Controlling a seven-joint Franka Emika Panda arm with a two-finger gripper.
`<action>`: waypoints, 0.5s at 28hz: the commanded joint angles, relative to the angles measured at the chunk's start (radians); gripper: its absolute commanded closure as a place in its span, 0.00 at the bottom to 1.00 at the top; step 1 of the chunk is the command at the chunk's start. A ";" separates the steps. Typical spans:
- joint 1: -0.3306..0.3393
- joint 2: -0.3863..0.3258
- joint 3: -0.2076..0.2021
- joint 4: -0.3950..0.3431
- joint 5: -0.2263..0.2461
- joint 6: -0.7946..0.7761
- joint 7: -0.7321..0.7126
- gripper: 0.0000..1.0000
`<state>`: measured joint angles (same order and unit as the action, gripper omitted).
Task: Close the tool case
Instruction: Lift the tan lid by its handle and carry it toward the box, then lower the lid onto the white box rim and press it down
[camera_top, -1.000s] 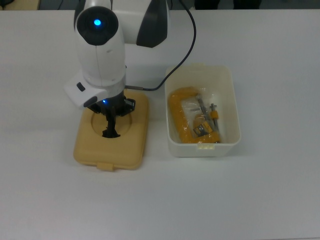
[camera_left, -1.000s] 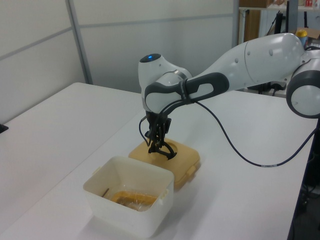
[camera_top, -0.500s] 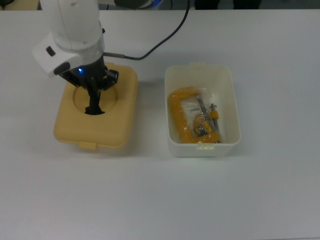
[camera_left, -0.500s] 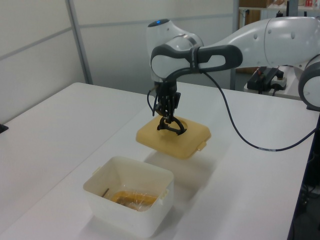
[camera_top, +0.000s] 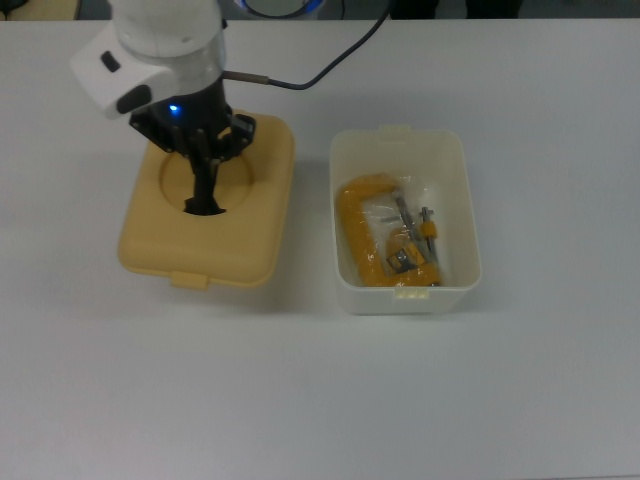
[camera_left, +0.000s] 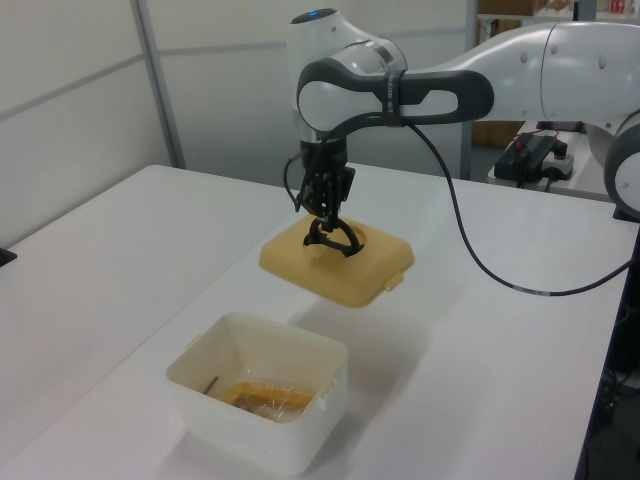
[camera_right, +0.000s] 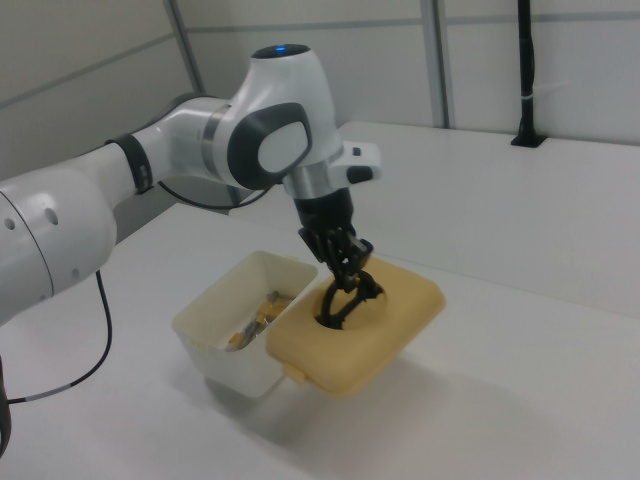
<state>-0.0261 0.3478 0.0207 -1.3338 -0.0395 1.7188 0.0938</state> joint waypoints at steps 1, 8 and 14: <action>0.006 -0.003 0.096 0.016 -0.060 -0.030 0.116 1.00; 0.006 0.002 0.186 0.016 -0.091 -0.024 0.187 1.00; 0.009 0.007 0.238 0.016 -0.097 -0.021 0.202 1.00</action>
<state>-0.0150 0.3494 0.2208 -1.3330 -0.1151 1.7185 0.2656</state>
